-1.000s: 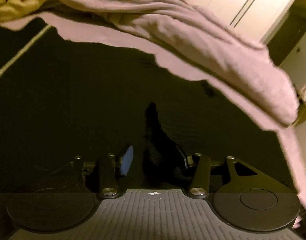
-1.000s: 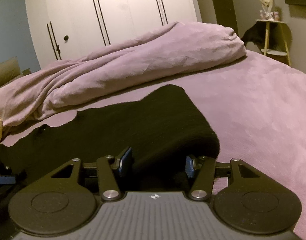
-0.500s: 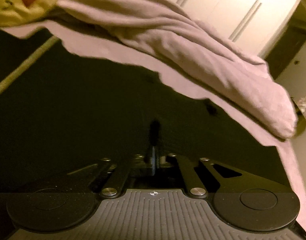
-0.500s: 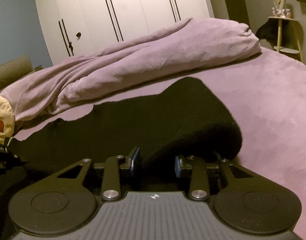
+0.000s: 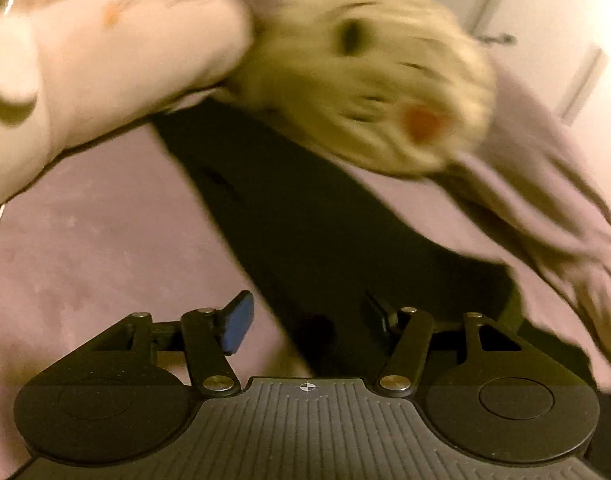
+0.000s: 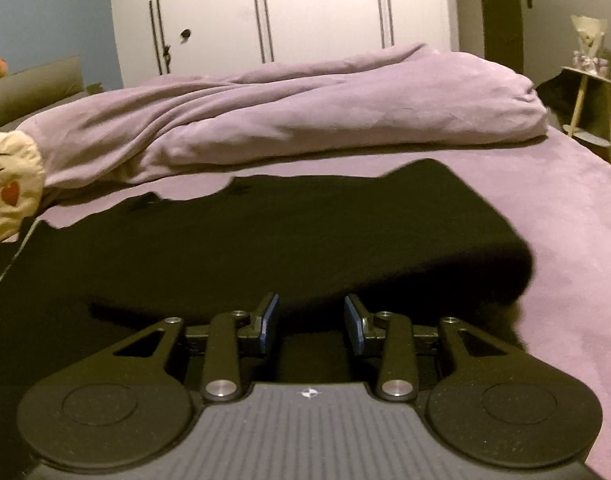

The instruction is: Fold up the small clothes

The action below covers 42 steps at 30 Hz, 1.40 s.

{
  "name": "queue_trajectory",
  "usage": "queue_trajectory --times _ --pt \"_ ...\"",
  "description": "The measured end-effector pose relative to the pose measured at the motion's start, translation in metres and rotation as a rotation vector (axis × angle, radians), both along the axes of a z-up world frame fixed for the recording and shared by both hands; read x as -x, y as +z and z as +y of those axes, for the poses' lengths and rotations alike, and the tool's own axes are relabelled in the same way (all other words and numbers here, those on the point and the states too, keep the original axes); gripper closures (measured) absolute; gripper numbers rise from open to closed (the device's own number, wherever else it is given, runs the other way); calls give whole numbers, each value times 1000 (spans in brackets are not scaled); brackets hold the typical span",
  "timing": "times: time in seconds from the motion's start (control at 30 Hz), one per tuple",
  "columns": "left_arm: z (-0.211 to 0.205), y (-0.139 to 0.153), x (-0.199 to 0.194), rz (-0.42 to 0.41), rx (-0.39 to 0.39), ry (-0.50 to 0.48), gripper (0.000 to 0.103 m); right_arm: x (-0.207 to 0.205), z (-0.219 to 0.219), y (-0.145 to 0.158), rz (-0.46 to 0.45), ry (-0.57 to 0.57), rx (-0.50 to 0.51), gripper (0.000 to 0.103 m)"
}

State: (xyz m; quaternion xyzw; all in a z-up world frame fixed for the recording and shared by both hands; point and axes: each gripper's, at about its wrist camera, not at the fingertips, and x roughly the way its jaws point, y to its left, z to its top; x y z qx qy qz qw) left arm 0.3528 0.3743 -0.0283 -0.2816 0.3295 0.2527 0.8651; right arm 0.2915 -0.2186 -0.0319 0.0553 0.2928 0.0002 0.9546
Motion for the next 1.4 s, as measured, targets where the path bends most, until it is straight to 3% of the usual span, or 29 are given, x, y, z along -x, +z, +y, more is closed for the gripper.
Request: queue_trajectory --times 0.1,0.17,0.23,0.3,0.33,0.37,0.43,0.5,0.57,0.63,0.73,0.8,0.83,0.93,0.97,1.0,1.03,1.1,1.17,1.23,1.4 --pt "49 -21 -17 -2 109 51 42 2 31 3 -13 48 35 67" --pt "71 -28 -25 -88 180 61 33 4 42 2 -21 60 31 67" --pt "87 -32 -35 -118 211 64 35 2 49 -3 -16 50 52 67" --pt "99 -36 -46 -132 229 81 46 -2 54 -9 20 15 65 67" --pt "101 -37 -49 -125 229 98 71 -3 54 -10 29 8 55 67" --pt "104 -38 -52 -105 228 115 86 -3 55 -11 32 13 44 67" --pt "112 -36 -40 -117 258 112 90 -2 60 -13 35 28 57 67" --pt "100 -22 -36 -126 170 66 91 -3 65 -15 34 38 74 67" --pt "71 3 -37 -130 -7 -32 91 -1 66 -14 29 50 56 67" --pt "33 27 -36 -148 -135 -139 92 4 66 -12 20 56 36 67" --pt "-46 59 -33 -189 -263 -346 92 13 66 -7 18 71 13 67" --pt "-106 71 -28 -208 -301 -495 91 18 66 -4 22 79 -4 67" --pt "-139 73 -25 -206 -305 -581 90 21 66 -1 18 82 -12 67" --pt "-208 56 -12 -148 -298 -744 75 28 69 7 12 104 -27 67" --pt "-220 47 -7 -119 -261 -778 54 30 70 10 8 115 -28 67" --pt "-229 38 -3 -80 -227 -801 43 31 71 12 9 123 -28 67" --pt "-234 32 6 -52 -217 -798 37 31 72 13 11 131 -33 67" --pt "-232 24 26 -42 -209 -776 37 31 74 12 20 147 -47 67" --pt "-216 23 49 -44 -149 -701 25 28 83 10 30 165 -48 67" --pt "-195 20 66 -46 -103 -625 24 25 95 7 40 195 -49 67" --pt "-159 12 96 42 -120 -462 23 6 164 5 -2 364 32 67"
